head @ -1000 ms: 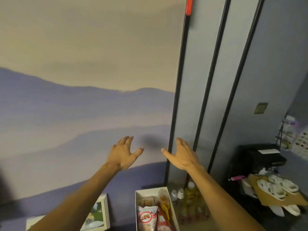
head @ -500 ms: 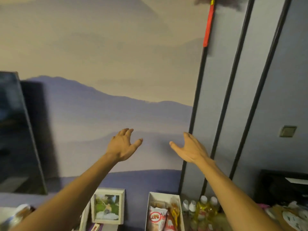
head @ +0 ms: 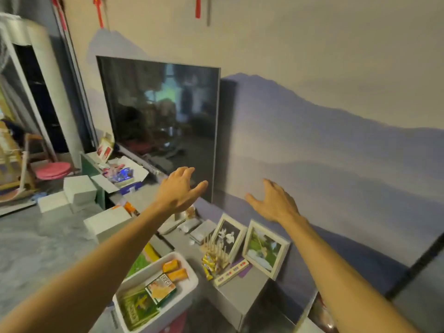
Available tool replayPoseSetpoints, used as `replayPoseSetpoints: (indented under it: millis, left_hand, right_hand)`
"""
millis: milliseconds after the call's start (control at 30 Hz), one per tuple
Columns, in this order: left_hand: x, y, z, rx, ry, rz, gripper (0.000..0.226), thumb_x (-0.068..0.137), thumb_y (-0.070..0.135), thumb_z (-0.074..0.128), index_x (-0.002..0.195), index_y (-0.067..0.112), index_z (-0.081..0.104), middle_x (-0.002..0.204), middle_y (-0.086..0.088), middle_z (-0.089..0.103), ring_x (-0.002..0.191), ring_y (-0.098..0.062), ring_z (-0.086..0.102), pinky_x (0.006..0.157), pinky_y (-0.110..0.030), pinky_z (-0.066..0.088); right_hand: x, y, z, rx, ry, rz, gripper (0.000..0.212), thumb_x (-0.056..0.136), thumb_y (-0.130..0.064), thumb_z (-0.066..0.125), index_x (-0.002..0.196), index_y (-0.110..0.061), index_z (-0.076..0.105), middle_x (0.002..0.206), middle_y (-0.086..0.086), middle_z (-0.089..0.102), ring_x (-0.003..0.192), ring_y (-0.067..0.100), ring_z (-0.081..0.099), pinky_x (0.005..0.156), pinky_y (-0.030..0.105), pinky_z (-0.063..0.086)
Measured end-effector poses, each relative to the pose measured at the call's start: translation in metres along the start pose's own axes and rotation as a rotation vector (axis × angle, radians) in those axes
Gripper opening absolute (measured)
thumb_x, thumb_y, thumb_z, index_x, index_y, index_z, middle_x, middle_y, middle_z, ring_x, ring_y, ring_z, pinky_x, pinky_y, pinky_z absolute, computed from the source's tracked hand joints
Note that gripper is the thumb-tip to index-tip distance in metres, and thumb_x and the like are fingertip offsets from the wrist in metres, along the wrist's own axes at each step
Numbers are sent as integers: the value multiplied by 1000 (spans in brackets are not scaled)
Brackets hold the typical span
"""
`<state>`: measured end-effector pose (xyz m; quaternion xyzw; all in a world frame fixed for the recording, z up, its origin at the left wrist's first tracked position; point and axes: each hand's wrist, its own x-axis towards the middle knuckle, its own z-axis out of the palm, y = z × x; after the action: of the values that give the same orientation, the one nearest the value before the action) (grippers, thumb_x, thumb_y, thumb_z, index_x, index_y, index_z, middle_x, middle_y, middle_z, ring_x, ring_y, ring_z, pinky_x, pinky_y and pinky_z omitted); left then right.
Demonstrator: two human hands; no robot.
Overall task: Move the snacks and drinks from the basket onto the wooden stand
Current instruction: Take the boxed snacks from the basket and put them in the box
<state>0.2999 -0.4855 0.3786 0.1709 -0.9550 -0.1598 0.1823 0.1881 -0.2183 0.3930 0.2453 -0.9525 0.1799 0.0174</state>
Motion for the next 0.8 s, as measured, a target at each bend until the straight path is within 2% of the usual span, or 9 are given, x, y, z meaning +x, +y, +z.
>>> replayPoseSetpoints:
  millis: [167,267,300,400,433,533,600,800]
  left_hand:
    - [-19,-115,-17,26,10,-203,90,89,83,33,157,23,39,163,-9,41,143,-32,45,115,-56,41]
    - [-22,-171,-14,34,2,-291,96,87,85,29,157,21,40,163,-10,41,143,-32,45,114,-55,42]
    - [-23,-188,-8,31,-9,-317,97,86,86,28,157,21,40,162,-10,41,143,-32,45,114,-55,42]
    - [-22,-235,21,17,-55,-391,97,86,86,27,156,21,41,161,-11,43,141,-34,47,114,-57,42]
    - [-23,-248,35,6,-76,-415,96,87,86,28,156,21,40,161,-11,43,140,-34,48,114,-56,42]
    - [-30,-279,79,-23,-141,-486,95,87,84,28,157,20,39,161,-11,43,139,-34,49,112,-53,44]
    - [-38,-300,116,-27,-195,-536,99,85,87,25,156,20,41,159,-11,45,137,-34,51,111,-52,45]
    - [-84,-356,259,-119,-293,-801,104,82,93,25,155,21,40,153,-8,49,130,-31,55,106,-51,50]
  right_hand:
    - [45,-97,77,31,-137,-167,97,99,-75,51,170,-16,22,175,10,30,155,34,39,119,48,40]
    - [75,-142,122,31,-207,-240,96,98,-75,52,169,-15,25,172,11,35,152,36,43,115,49,43]
    - [83,-153,138,26,-229,-249,95,98,-76,51,167,-15,29,169,12,39,148,37,47,110,48,47]
    - [108,-173,189,-1,-296,-274,78,97,-74,54,151,-18,48,150,12,59,127,34,62,81,37,52]
    - [115,-176,207,-6,-318,-283,77,95,-76,54,148,-21,49,147,10,59,124,34,63,80,38,51]
    - [132,-180,266,-46,-431,-297,89,93,-80,51,158,-22,38,156,11,53,135,37,58,97,48,52]
    - [139,-179,309,-78,-520,-301,93,94,-80,51,161,-18,35,161,13,49,140,38,54,103,50,50]
    - [147,-159,463,-114,-712,-290,94,88,-81,56,156,-16,43,153,11,55,134,34,58,102,44,52]
